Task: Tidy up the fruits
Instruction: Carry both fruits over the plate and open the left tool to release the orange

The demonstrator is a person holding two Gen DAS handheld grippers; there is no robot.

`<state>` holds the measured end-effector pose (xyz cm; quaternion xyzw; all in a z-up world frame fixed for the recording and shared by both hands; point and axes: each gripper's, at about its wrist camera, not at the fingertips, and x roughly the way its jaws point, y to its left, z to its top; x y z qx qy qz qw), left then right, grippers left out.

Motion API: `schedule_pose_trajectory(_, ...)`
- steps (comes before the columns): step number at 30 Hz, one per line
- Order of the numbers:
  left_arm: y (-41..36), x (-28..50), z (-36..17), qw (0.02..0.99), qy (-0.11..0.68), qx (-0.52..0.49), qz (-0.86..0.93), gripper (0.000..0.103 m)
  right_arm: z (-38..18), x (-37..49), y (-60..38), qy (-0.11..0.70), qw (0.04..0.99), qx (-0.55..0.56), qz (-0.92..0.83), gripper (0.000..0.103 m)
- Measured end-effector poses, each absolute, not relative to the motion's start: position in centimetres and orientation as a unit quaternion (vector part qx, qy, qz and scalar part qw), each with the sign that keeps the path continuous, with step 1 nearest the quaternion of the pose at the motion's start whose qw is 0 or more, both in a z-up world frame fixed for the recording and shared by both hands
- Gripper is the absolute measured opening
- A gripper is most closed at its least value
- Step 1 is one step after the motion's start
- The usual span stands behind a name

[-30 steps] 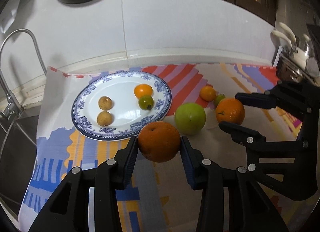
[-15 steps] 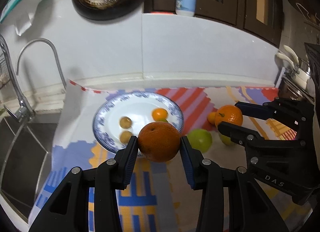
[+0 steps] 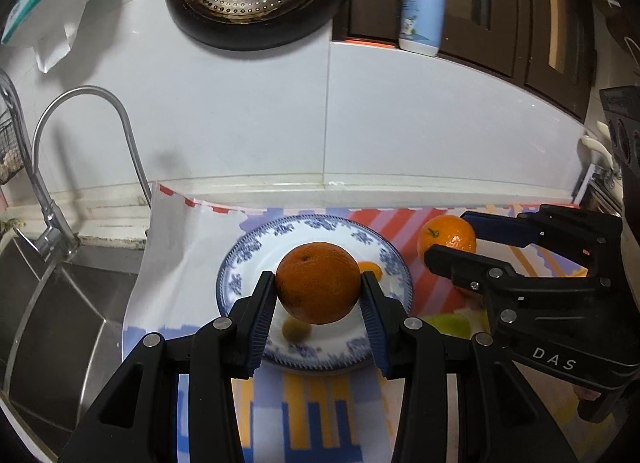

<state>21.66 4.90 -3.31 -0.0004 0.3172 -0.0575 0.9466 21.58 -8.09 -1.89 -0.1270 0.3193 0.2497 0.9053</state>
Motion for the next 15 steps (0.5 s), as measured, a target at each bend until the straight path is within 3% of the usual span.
schedule_pose_trajectory(15,6.6,29.4,-4.9,0.935,0.351,0.002,-0.053,0.042,-4.9,30.5,-5.4,0.401,0.873,-0.113,0.252,0.041)
